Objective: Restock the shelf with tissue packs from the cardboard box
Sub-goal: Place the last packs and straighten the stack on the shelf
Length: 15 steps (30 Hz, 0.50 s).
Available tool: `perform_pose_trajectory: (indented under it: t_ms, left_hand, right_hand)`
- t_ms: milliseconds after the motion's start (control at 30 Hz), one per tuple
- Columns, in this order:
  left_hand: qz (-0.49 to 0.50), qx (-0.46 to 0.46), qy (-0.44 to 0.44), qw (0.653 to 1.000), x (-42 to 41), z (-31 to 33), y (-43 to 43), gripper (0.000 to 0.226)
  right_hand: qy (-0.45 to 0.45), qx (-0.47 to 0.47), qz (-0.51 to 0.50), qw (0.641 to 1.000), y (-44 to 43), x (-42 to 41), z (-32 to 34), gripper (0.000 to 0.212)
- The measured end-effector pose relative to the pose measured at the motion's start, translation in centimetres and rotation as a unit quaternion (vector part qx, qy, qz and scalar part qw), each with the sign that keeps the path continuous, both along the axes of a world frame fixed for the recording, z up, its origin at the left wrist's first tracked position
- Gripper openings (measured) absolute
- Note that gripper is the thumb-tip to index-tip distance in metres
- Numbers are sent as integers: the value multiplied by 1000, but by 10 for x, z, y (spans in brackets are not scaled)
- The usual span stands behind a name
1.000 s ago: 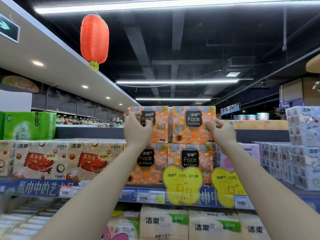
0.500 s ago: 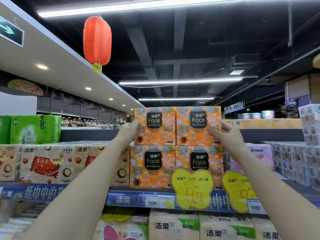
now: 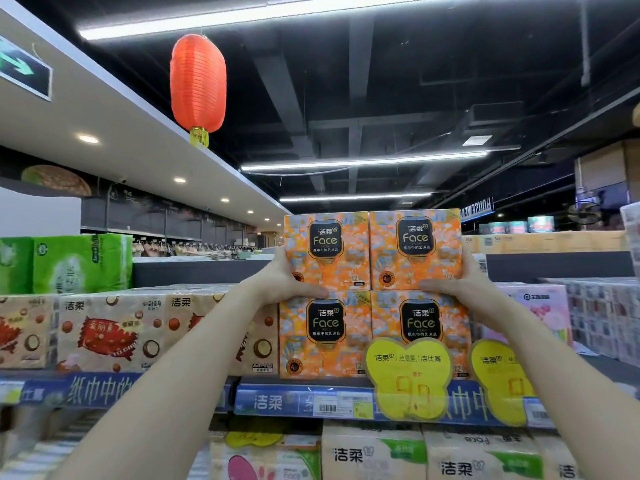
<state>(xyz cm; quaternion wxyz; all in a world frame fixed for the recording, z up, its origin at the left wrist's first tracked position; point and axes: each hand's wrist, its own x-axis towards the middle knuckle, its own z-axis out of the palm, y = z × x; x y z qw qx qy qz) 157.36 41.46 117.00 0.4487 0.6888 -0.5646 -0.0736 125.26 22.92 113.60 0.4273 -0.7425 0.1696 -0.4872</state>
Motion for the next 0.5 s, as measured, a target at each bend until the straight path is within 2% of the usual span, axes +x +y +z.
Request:
perform_pose_trajectory:
  t_ms: [100, 267, 500]
  left_hand:
    - [25, -42, -22, 999, -4, -5, 1, 127]
    - [60, -94, -37, 993, -13, -15, 4, 107]
    - [63, -108, -39, 991, -17, -18, 9, 119]
  right_hand:
    - [23, -10, -15, 1000, 0, -1, 1, 101]
    - [41, -18, -18, 999, 11, -4, 3, 98]
    - [-1, 0, 2, 1000, 6, -2, 2, 95]
